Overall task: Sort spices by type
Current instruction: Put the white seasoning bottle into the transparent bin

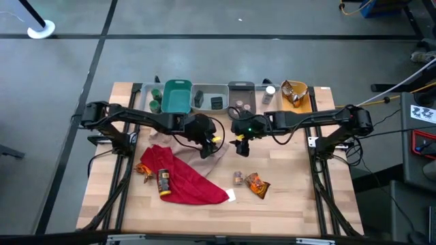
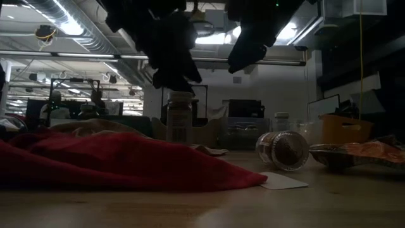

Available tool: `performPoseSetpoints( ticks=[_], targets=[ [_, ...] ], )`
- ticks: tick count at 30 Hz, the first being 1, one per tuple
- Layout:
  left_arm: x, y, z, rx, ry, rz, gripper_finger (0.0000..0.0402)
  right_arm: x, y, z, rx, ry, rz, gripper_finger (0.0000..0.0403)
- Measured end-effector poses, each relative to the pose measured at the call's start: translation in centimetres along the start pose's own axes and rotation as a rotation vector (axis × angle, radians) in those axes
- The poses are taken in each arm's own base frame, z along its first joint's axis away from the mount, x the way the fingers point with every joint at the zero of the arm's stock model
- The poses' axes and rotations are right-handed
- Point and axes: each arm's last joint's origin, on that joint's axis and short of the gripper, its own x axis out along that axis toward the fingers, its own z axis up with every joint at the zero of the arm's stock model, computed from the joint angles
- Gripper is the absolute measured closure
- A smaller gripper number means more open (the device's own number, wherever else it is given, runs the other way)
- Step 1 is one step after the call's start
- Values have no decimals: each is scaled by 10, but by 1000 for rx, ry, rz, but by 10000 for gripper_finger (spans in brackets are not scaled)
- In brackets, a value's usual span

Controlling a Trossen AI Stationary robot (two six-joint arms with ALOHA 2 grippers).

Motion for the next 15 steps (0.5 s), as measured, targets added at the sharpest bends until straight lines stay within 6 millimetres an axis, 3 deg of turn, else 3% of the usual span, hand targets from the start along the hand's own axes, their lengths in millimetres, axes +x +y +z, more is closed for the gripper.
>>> performPoseSetpoints(
  ticks=[7,15],
  targets=[
    [-24,-4,8,42,-70,-21,146,14,2,7,6,-69,7,127],
    [-59,-6,10,66,-94,-24,146,48,6,8,2,-100,30,127]
  ],
)
